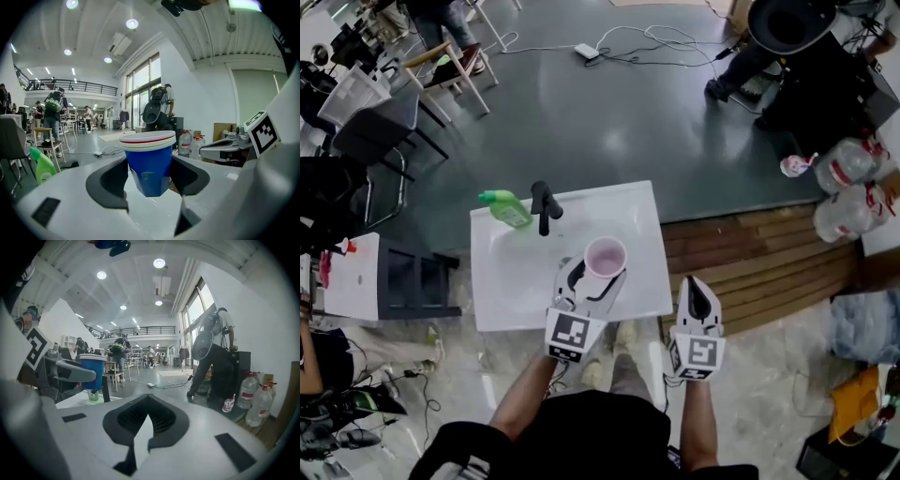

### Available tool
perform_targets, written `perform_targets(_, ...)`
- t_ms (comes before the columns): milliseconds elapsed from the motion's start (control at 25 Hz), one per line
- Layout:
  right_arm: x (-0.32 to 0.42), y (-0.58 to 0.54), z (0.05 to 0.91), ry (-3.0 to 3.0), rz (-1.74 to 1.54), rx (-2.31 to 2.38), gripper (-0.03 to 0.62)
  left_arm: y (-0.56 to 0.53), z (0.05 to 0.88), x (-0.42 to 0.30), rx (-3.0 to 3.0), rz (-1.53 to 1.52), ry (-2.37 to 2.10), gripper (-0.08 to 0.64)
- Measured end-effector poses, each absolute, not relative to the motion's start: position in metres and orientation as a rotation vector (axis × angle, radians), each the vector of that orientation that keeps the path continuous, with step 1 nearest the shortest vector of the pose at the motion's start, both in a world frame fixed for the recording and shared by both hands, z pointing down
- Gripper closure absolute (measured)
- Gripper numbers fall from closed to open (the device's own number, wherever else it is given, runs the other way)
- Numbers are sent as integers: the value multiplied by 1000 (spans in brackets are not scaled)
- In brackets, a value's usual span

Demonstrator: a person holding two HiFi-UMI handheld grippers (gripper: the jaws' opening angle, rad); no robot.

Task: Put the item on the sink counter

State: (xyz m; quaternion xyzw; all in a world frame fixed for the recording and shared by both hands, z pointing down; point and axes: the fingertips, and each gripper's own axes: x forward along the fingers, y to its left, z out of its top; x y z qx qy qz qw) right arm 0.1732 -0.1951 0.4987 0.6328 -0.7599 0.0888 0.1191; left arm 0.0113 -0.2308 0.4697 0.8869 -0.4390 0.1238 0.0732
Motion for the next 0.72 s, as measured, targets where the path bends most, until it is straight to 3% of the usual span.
perform_targets(720, 193, -255, 556, -2212, 341, 1763, 594, -294, 541, 55, 2635, 425, -1268, 288)
